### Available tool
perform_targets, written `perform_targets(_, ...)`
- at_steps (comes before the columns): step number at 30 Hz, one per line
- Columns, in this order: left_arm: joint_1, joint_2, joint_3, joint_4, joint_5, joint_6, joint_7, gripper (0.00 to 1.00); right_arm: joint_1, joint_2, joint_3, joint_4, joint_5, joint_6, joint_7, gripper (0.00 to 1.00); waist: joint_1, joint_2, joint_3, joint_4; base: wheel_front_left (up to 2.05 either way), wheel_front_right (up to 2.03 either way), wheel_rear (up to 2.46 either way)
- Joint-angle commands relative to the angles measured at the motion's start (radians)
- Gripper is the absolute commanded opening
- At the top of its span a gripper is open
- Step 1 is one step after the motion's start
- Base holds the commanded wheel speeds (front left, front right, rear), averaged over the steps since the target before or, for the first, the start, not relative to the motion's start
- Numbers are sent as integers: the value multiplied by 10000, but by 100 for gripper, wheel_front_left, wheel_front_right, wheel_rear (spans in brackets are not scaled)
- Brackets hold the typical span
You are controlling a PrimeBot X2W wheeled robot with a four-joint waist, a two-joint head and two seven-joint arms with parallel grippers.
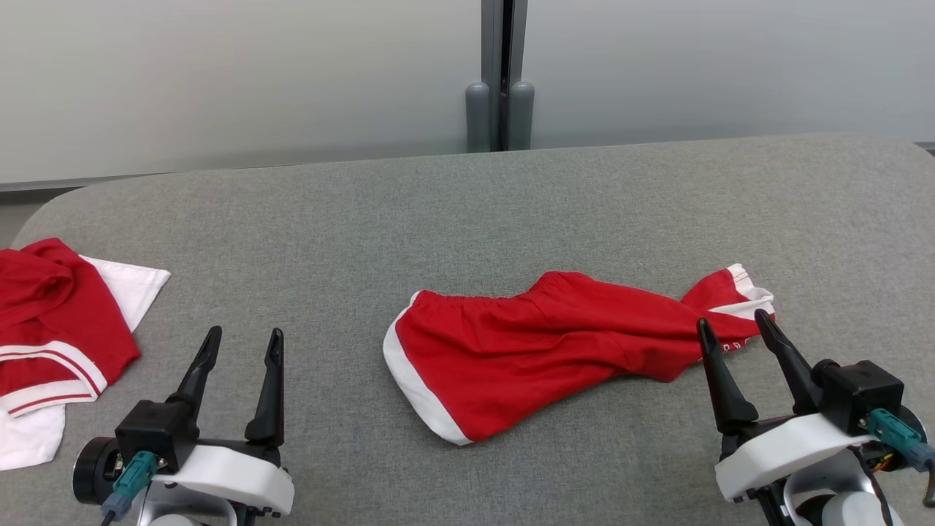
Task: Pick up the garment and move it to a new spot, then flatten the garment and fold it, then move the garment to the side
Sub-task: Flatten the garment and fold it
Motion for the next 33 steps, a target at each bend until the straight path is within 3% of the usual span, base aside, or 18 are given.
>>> perform_targets(1, 51, 56, 20, -28, -4, 49, 3, 100, 60, -12, -37, -15, 26, 1, 34, 100, 0, 0, 4, -1, 0, 0, 0)
perform_targets(10, -869, -64, -451, -183, 239, -184, 279, 100, -117, 14, -103, -85, 21, 1, 19, 100, 0, 0, 267, -6, 0, 0, 0)
perform_targets(17, -3024, -708, -1629, 529, 481, -1136, 1183, 100, -545, 32, 63, -133, 19, 1, -48, 100, 0, 0, 949, -538, 0, 0, 0)
perform_targets(25, -5073, -1791, -2473, 2911, -8, -2231, 2147, 100, -970, 93, 166, 118, 75, 1, -277, 100, 0, 0, 1654, -1439, 0, 0, 0)
perform_targets(33, -6358, -2306, -3122, 5968, -991, -2755, 2827, 100, -1199, 219, 309, 481, 227, 1, -513, 100, 0, 0, 1998, -1936, 0, 0, 0)
